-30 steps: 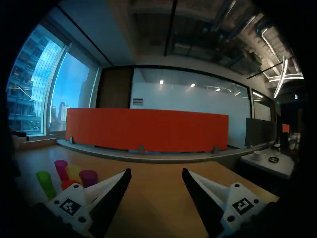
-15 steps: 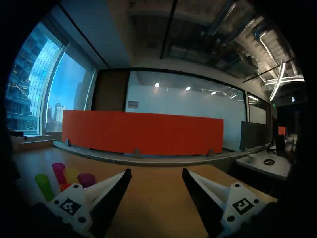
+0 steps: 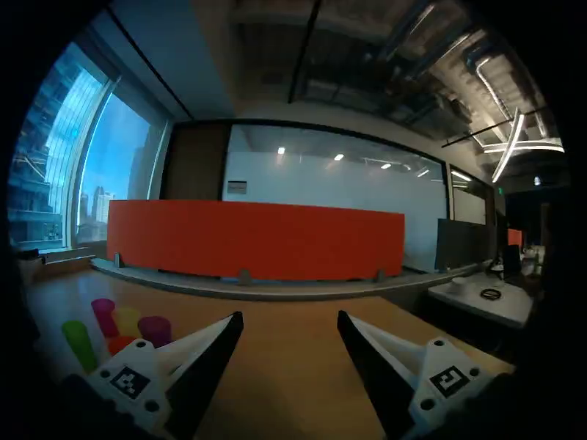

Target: Pour water

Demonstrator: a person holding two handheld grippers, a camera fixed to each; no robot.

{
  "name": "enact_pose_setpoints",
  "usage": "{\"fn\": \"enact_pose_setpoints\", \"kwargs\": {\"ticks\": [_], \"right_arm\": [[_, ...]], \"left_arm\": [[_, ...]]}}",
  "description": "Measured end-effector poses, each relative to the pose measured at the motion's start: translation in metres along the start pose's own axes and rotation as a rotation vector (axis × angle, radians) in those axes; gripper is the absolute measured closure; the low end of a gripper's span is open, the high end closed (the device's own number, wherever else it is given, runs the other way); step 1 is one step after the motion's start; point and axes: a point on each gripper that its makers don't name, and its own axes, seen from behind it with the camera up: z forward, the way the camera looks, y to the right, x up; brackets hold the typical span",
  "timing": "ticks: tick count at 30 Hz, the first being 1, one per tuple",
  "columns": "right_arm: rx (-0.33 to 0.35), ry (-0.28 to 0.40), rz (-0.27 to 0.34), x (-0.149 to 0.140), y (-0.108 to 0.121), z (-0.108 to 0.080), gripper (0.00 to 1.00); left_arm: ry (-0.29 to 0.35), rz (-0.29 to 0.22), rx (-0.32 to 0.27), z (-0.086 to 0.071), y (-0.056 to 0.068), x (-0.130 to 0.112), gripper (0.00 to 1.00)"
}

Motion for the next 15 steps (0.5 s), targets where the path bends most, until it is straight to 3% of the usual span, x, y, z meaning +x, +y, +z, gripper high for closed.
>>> {"fn": "enact_pose_setpoints", "kwargs": {"ticks": [15], "right_arm": [[-0.015, -0.013, 0.007, -0.001, 0.005, -0.002, 0.01]], "left_arm": [[-0.034, -0.03, 0.017, -0.002, -0.009, -0.033, 0.11]]}}
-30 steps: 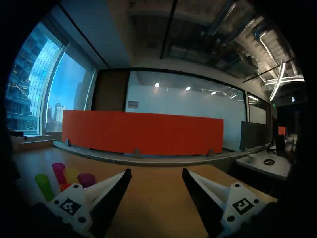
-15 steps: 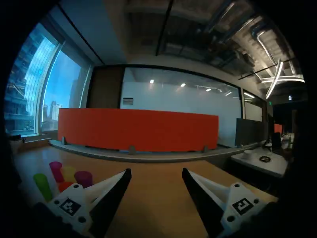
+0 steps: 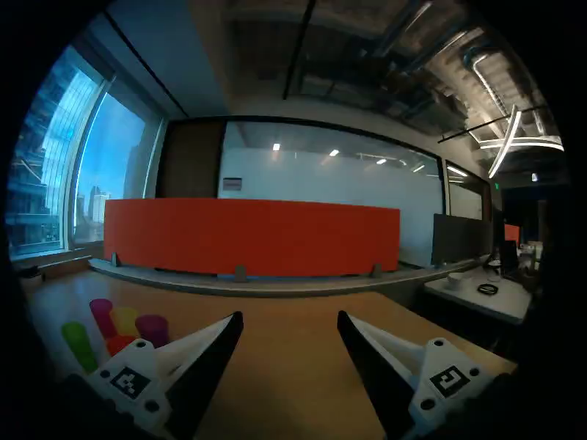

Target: Pour water

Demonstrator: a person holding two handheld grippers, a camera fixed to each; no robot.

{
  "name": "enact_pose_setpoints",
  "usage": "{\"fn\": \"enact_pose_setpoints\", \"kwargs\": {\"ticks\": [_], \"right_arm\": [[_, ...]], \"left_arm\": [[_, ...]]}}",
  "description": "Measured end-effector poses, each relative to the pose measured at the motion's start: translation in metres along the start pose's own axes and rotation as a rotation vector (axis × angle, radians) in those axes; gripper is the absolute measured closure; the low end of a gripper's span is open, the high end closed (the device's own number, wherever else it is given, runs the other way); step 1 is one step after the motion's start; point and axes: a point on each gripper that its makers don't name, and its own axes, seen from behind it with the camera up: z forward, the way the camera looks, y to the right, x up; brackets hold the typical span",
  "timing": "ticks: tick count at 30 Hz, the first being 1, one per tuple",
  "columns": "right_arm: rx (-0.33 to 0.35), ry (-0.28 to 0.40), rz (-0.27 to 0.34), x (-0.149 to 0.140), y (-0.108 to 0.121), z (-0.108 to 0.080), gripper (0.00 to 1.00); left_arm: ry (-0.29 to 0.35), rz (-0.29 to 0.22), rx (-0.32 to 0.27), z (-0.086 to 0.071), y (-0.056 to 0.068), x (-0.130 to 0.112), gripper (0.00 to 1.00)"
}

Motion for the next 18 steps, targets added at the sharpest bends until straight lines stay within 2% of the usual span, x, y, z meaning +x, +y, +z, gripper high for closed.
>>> {"fn": "enact_pose_setpoints", "kwargs": {"ticks": [18], "right_arm": [[-0.004, -0.002, -0.019, 0.002, -0.001, 0.003, 0.01]], "left_arm": [[-0.016, -0.023, -0.006, 0.003, -0.002, -0.015, 0.11]]}}
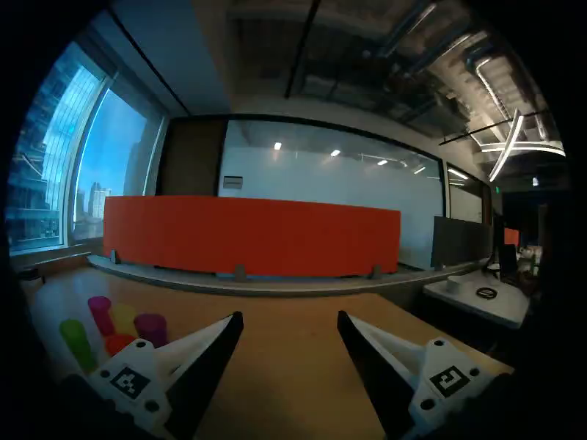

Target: Pour water

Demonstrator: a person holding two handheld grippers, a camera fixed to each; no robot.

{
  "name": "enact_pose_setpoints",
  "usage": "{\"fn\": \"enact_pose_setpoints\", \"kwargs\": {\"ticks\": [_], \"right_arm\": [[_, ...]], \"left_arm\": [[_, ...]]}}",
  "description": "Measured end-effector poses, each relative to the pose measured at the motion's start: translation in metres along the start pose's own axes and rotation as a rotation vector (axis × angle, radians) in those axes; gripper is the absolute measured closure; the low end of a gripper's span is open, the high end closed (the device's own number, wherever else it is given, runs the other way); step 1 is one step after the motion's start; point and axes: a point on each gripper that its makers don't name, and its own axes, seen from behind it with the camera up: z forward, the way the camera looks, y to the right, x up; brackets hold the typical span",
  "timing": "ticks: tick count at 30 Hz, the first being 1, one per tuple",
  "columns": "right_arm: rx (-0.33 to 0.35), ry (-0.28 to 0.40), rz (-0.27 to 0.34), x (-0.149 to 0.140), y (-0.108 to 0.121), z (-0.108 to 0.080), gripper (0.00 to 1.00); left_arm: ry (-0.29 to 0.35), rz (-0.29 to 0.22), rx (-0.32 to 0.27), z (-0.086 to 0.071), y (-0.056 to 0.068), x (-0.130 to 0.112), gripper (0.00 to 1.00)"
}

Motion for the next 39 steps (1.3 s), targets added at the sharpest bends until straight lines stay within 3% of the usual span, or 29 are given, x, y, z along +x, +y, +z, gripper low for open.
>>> {"fn": "enact_pose_setpoints", "kwargs": {"ticks": [30, 39], "right_arm": [[0.008, 0.004, -0.007, 0.0, -0.002, 0.0, 0.01], [0.03, 0.035, -0.008, 0.007, -0.005, -0.001, 0.01]], "left_arm": [[-0.037, 0.009, -0.016, 0.003, 0.003, -0.011, 0.11], [-0.038, 0.01, -0.015, 0.003, 0.003, -0.01, 0.11]]}}
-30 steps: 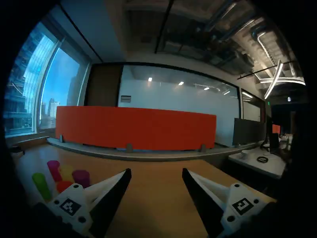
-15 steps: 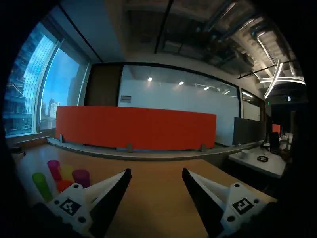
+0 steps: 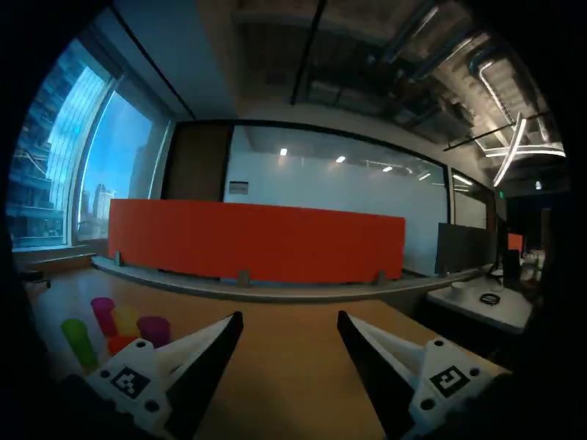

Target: Pour water

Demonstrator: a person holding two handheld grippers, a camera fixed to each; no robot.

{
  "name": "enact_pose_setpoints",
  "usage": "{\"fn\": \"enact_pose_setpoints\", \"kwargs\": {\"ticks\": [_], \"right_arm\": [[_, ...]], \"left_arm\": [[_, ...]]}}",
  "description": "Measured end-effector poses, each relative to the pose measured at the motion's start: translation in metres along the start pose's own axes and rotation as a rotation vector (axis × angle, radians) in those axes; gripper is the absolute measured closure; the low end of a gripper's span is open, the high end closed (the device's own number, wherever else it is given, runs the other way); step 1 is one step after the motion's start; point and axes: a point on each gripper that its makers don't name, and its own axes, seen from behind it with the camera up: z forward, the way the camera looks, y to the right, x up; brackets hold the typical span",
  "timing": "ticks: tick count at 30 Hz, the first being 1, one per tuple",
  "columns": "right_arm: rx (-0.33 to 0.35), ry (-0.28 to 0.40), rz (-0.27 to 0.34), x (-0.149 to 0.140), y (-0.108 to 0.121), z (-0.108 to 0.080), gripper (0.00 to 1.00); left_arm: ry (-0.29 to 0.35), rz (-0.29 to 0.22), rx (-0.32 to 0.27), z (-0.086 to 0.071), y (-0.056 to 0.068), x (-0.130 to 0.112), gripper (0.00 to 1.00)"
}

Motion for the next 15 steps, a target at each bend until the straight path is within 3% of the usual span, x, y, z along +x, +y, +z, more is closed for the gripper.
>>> {"fn": "enact_pose_setpoints", "kwargs": {"ticks": [8, 15], "right_arm": [[0.03, 0.049, 0.0, 0.0095, -0.0005, -0.0008, 0.01], [0.067, 0.05, 0.008, -0.0001, -0.0042, 0.0013, 0.01]], "left_arm": [[0.0, 0.001, 0.0, 0.0005, -0.0007, -0.0001, 0.11], [0.0, 0.001, 0.001, 0.0006, -0.0008, -0.0004, 0.11]]}}
